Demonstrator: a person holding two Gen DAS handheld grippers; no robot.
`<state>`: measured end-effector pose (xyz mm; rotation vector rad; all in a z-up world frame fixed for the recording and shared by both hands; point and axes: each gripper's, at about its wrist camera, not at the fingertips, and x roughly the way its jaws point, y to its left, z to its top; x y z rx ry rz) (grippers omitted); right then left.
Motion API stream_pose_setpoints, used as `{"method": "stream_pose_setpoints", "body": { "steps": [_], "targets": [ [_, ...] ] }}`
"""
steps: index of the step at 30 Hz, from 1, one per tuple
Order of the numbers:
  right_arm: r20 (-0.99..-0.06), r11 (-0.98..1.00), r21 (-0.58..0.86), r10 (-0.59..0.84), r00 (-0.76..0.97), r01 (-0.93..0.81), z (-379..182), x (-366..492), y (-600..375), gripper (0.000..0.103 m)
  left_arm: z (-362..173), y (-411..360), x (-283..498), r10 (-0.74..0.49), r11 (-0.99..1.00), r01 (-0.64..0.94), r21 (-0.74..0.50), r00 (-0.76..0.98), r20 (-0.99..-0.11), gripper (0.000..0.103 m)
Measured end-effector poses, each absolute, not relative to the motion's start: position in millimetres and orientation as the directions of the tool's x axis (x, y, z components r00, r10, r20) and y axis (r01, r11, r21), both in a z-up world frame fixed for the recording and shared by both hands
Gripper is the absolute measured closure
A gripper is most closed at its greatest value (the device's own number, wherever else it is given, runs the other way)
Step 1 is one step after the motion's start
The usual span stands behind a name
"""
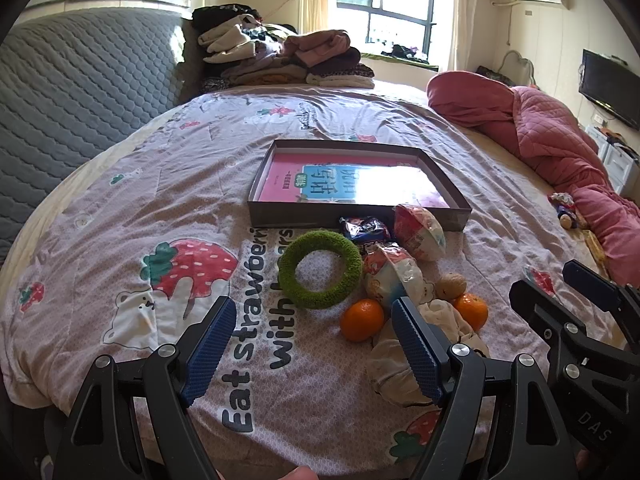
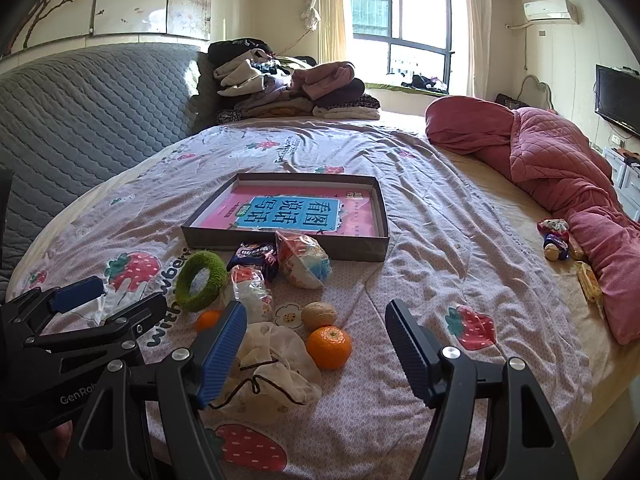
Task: Organize objects
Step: 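Move the right gripper toward the white mesh bag while the left approaches the green ring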
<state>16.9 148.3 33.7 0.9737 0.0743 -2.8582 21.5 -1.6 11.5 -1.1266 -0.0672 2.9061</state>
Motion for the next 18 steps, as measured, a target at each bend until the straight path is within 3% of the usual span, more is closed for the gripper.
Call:
{"method": "stream_pose_setpoints", "body": {
  "steps": [18],
  "targets": [
    [-0.638, -0.988, -0.019, -0.106, -0.762, 0.154, 23.8, 32.5, 156.0, 0.032, -1.5, -3.2, 34.5, 0.045, -0.999, -0.028, -0.035, -0.706, -0.707, 0.022]
  ]
}}
